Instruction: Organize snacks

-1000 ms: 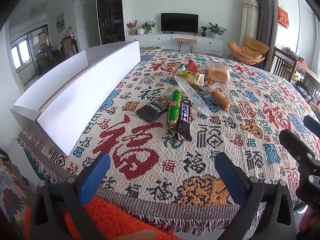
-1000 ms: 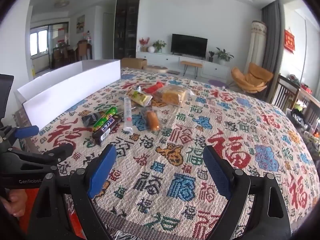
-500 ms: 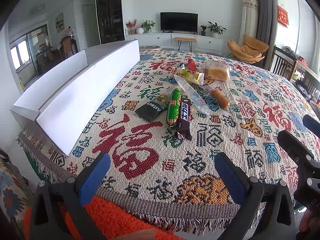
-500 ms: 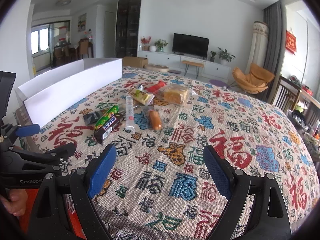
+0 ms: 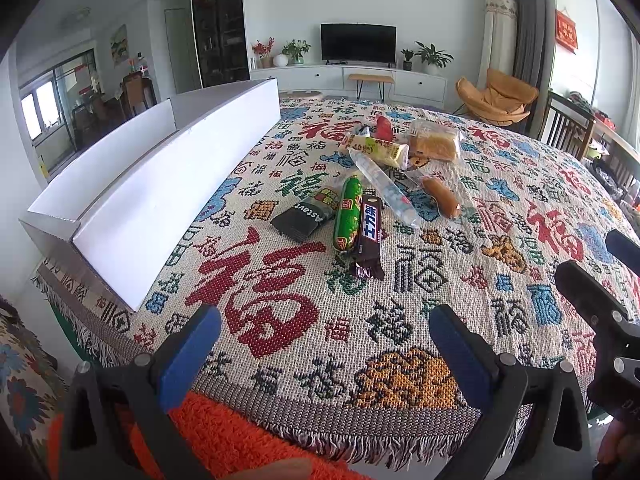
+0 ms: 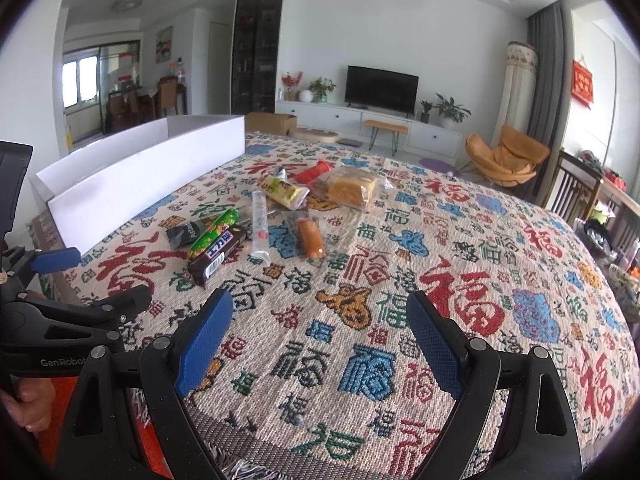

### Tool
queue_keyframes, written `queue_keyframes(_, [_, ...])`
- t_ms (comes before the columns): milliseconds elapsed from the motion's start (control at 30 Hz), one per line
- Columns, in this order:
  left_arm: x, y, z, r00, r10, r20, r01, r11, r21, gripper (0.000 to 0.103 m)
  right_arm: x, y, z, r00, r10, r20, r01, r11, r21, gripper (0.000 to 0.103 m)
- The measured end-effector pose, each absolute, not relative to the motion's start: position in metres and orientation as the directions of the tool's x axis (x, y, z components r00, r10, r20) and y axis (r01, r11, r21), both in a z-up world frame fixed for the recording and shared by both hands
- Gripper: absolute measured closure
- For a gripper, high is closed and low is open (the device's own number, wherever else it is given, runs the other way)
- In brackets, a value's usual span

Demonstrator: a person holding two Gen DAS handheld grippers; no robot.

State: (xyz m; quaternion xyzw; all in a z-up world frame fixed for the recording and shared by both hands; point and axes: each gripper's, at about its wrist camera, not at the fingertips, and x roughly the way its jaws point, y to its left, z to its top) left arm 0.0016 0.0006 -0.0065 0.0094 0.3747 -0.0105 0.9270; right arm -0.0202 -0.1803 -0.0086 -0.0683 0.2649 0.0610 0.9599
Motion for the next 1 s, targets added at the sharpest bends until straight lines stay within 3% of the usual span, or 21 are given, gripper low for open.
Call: queue_keyframes(1000, [0.0002,0.0051,-0.0142,0.705,-0.014,-0.709,0.023,1.000,0.003,0.000,-0.0185,-0.1763,-0.0114,0.844,0.088,-0.529,-0.165,0.981,-0.101,0.012])
